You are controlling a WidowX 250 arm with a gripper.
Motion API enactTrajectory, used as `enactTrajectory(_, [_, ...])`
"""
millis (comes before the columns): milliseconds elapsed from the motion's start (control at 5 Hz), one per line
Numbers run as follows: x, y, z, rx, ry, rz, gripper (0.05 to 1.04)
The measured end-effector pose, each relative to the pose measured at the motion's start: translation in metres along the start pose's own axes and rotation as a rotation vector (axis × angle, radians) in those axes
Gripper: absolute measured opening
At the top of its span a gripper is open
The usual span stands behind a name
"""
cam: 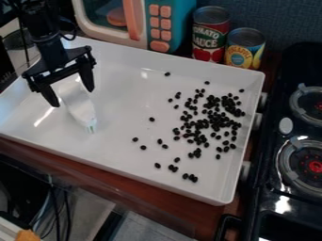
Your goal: Sweep into pile
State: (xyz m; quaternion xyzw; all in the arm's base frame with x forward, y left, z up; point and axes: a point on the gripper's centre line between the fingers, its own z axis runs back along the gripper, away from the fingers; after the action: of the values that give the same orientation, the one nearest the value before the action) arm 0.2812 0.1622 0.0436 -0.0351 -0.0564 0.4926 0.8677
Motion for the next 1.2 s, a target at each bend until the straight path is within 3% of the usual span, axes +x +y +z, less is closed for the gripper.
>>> enactTrajectory(200, [-0.0030, 0.0029, -0.0098, 0.015, 0.030, 0.005, 0.989])
enactTrajectory(400, [-0.0044, 0.0020, -0.0103, 0.010, 0.039, 0.015, 0.886])
enactTrajectory(600, [-0.0045, 0.0023, -0.0113, -0.003, 0.053, 0.017, 0.684])
enactTrajectory(1000, [-0.0032, 0.0031, -0.0120, 0.000, 0.042, -0.001, 0.684])
enactTrajectory(1200, [-0.0082, -0.0030, -0.0129, 0.002, 0.063, -0.053, 0.684])
